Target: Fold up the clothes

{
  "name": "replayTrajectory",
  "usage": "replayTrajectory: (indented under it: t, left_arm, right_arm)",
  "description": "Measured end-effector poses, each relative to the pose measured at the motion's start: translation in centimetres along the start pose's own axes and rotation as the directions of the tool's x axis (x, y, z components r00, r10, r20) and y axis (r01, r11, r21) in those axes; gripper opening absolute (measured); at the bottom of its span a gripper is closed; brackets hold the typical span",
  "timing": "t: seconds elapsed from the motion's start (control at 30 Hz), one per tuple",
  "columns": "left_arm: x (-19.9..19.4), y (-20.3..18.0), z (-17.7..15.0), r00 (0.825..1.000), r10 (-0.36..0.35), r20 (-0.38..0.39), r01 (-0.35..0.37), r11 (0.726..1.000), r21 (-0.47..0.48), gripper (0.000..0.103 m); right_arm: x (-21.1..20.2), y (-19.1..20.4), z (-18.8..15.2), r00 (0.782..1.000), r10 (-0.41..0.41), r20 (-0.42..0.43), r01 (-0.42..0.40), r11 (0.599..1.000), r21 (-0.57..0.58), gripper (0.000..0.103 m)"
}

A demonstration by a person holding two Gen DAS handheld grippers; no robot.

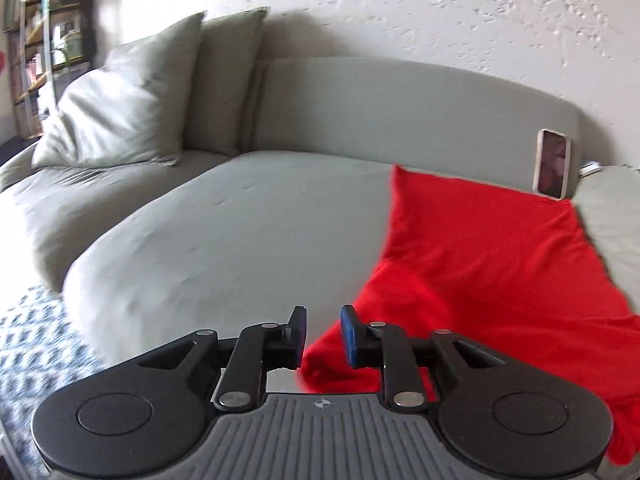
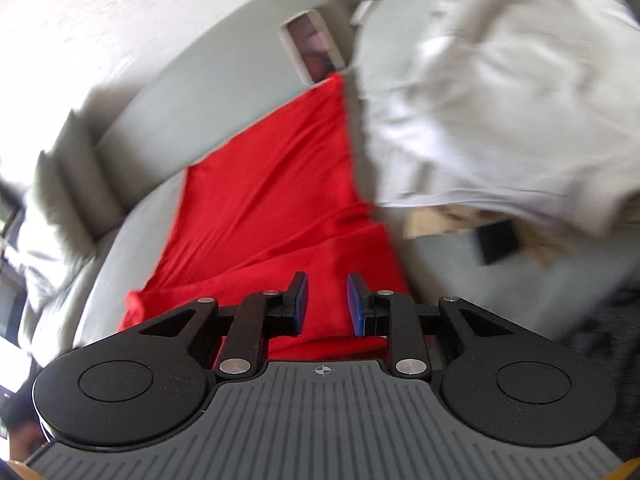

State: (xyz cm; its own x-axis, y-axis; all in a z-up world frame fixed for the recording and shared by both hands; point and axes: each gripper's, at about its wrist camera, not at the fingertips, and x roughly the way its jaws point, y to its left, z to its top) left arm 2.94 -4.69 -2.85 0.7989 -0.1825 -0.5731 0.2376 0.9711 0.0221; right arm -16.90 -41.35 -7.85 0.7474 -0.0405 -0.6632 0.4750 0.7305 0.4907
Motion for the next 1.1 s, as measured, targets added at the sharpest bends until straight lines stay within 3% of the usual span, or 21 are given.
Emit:
replayTrajectory:
  t: [0.13, 0.2, 0.27, 0.4, 0.43, 0.5, 0.6, 0.67, 0.83, 1.1]
  left_arm:
    - [2.9, -0.4, 0.1, 0.998, -0.034, -0.047, 0.035, 0.999, 0.034, 0.019]
    - [4.1, -0.4, -0.4, 0.99, 0.001, -0.143, 0.007, 0.999, 0.053, 0.016]
    - [4.9, -0.1, -1.5, 0.961, 0.038, -0.275, -0.021, 0.998, 0.063, 0.012]
    - [2.0, 1.7, -2.8, 0.912, -0.042, -0.409, 0.061, 0.998, 0.034, 0.011]
    - [1.2, 2.3, -3.1, 0.909, -0.055, -0.412, 0.065, 0.998, 0.011, 0.012]
    - [-0.1, 3.6, -3.0, 0.93, -0.083, -0.358, 0.069, 0.996, -0.051, 0.013]
    - [-0.6, 4.8, -2.5, 0.964, -0.093, -0.248, 0.058, 0.988, -0.145, 0.026]
    - [0.4, 4.2, -2.0, 0.975, -0.068, -0.21, 0.046, 0.993, -0.108, 0.033]
    - [2.4, 1.8, -2.3, 0.965, -0.001, -0.262, 0.022, 0.997, 0.077, 0.034]
    - [3.6, 1.2, -2.0, 0.966, -0.036, -0.257, 0.093, 0.973, 0.213, 0.032]
  right_arm:
    - [1.6, 1.6, -0.6, 0.999, 0.022, -0.044, -0.023, 0.999, -0.038, 0.029]
    - [2.5, 1.9, -1.0, 0.997, 0.01, -0.071, -0.015, 0.998, -0.067, 0.029]
    - [3.3, 2.0, -1.4, 0.994, -0.027, -0.105, 0.018, 0.996, -0.093, 0.029]
    - [3.2, 1.2, -1.9, 0.991, -0.036, -0.129, 0.027, 0.997, -0.075, 0.027]
    - [3.2, 1.1, -1.9, 0.991, -0.036, -0.13, 0.026, 0.997, -0.072, 0.027]
    - [2.9, 1.1, -1.8, 0.991, -0.031, -0.128, 0.023, 0.998, -0.066, 0.029]
    - [2.6, 1.2, -1.8, 0.992, -0.022, -0.126, 0.015, 0.998, -0.056, 0.03]
    - [2.3, 1.3, -1.7, 0.992, -0.011, -0.123, 0.004, 0.999, -0.05, 0.031]
    - [1.1, 1.1, -1.5, 0.995, 0.017, -0.099, -0.02, 0.999, -0.032, 0.034]
    - [0.9, 1.1, -1.5, 0.993, 0.036, -0.111, -0.038, 0.999, -0.017, 0.035]
